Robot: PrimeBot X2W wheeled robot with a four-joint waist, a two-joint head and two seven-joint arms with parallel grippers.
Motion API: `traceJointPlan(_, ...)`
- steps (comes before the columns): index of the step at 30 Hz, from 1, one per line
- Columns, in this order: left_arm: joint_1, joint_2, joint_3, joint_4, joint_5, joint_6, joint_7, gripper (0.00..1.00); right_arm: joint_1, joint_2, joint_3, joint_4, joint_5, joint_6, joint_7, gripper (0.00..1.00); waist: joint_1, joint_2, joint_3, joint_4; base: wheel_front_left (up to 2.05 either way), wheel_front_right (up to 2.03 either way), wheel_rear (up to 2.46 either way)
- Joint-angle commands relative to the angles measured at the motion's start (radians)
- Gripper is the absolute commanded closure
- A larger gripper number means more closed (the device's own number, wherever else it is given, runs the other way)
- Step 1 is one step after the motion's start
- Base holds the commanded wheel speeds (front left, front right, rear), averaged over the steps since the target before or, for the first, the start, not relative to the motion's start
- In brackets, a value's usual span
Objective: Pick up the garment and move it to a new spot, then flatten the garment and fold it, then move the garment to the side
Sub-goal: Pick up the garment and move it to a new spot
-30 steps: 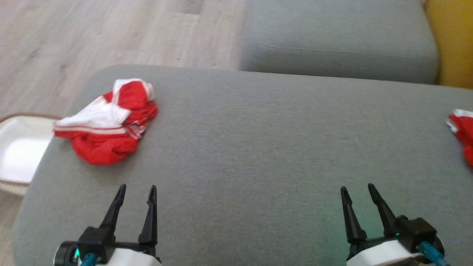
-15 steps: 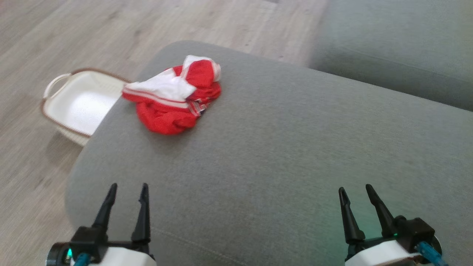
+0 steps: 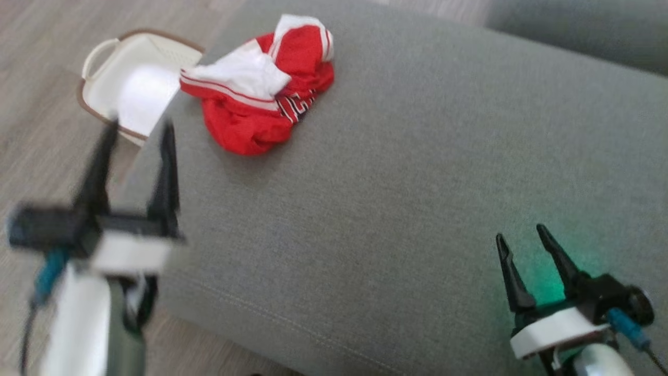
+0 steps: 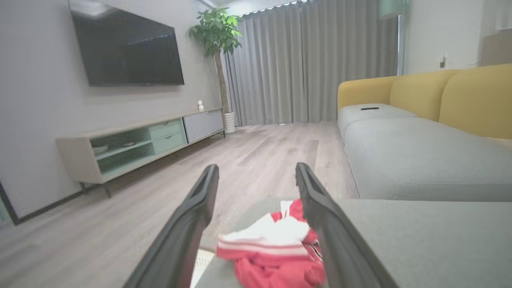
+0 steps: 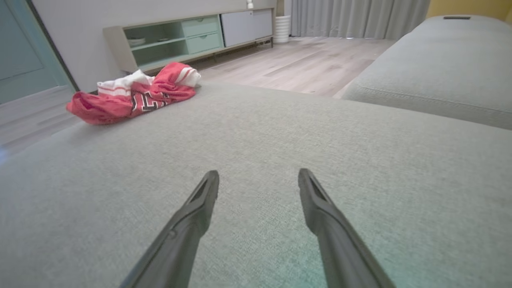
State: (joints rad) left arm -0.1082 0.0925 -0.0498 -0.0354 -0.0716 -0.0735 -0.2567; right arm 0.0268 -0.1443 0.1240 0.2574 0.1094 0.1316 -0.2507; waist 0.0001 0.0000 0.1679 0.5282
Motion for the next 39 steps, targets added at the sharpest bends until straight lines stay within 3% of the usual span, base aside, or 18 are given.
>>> traceJointPlan(1, -0.152, 0.051, 0.043, 0.024, 0.001, -0.02, -0.005, 0.0, -0.051, -0.038, 0.023, -0.039, -0.012, -0.001, -0.011, 0.0, -0.0001, 0.0, 0.086, -0.029, 0.0, 0.0, 0.0)
traceJointPlan(3, -0.277, 0.078, 0.037, 0.123, -0.015, -0.033, 0.004, 0.0, -0.068, -0.066, 0.027, -0.045, -0.017, -0.001, -0.011, 0.0, -0.0001, 0.0, 0.13, -0.046, 0.0, 0.0, 0.0)
traceJointPlan(7, -0.542, 0.091, 0.014, 0.371, -0.102, -0.05, 0.133, 0.0, -0.089, -0.125, 0.013, -0.067, -0.025, -0.001, -0.011, 0.0, -0.0001, 0.0, 0.21, -0.075, 0.0, 0.0, 0.0)
traceJointPlan(8, -0.542, 0.091, 0.014, 0.371, -0.102, -0.05, 0.133, 0.0, -0.089, -0.125, 0.013, -0.067, -0.025, -0.001, -0.011, 0.0, -0.0001, 0.0, 0.21, -0.075, 0.0, 0.0, 0.0)
traceJointPlan(14, -0.834, 0.107, 0.05, 0.8, -0.252, -0.056, 0.28, 0.0, -0.122, -0.198, -0.004, -0.115, -0.034, -0.001, -0.006, 0.0, -0.0001, 0.0, 0.312, -0.148, 0.0, 0.0, 0.0)
traceJointPlan(19, -0.945, 0.107, 0.062, 1.056, -0.323, -0.057, 0.368, 0.0, -0.127, -0.25, -0.043, -0.175, -0.028, -0.001, 0.01, 0.0, -0.0001, 0.0, 0.372, -0.196, 0.0, 0.0, 0.0)
traceJointPlan(25, -0.981, 0.12, 0.039, 1.192, -0.37, -0.057, 0.385, 0.0, -0.103, -0.273, -0.08, -0.246, -0.025, -0.001, 0.031, 0.0, -0.0001, 0.0, 0.413, -0.228, 0.0, 0.0, 0.0)
traceJointPlan(26, -0.981, 0.125, 0.029, 1.2, -0.374, -0.057, 0.38, 1.0, -0.1, -0.273, -0.083, -0.254, -0.025, -0.001, 0.034, 0.0, -0.0001, 0.0, 0.415, -0.23, 0.0, 0.0, 0.0)
traceJointPlan(34, -1.013, 0.163, -0.064, 1.111, -0.423, -0.057, 0.141, 1.0, -0.095, -0.242, -0.087, -0.253, -0.03, -0.001, 0.031, 0.0, -0.0001, 0.0, 0.36, -0.223, 0.0, 0.0, 0.0)
traceJointPlan(39, -1.049, 0.182, -0.175, 0.968, -0.502, -0.057, 0.067, 1.0, -0.106, -0.197, -0.063, -0.207, -0.024, -0.001, 0.01, 0.0, -0.0001, 0.0, 0.257, -0.225, 0.0, 0.0, 0.0)
